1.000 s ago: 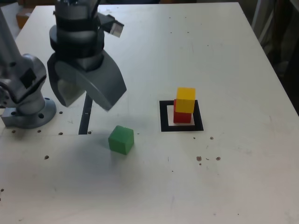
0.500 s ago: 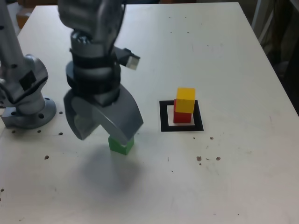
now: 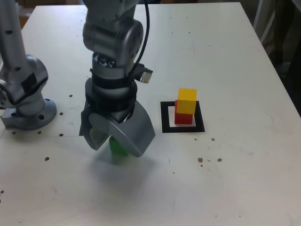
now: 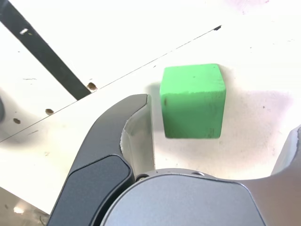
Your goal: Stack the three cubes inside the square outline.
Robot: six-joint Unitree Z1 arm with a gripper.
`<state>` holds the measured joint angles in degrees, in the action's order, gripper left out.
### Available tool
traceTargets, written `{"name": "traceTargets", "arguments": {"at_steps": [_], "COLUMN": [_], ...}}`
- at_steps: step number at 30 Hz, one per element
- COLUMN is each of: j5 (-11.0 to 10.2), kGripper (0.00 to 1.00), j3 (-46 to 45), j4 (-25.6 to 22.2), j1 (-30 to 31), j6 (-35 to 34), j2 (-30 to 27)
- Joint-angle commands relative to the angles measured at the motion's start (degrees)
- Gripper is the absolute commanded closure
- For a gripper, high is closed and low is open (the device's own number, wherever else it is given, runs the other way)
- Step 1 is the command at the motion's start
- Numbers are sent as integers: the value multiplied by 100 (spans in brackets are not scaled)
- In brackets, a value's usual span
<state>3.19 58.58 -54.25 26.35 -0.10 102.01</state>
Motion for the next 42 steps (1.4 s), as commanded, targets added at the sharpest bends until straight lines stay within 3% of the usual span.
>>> {"name": "traceTargets", "arguments": {"at_steps": [1, 7, 14, 17, 27, 34, 42], "j5": [4, -144, -288, -337, -388, -457, -486], "kGripper": [1, 11, 54, 66, 69, 83, 87], "j3": [-34, -106, -105, -88, -51, -92, -145], "j4": [67, -139, -257, -183, -37, 102, 253], "j1": [-9, -35, -51, -51, -51, -51, -51], "j6": [-1, -175, -300, -332, -475, -543, -543], "j2": [71, 68, 10, -26, -58, 14, -14]}}
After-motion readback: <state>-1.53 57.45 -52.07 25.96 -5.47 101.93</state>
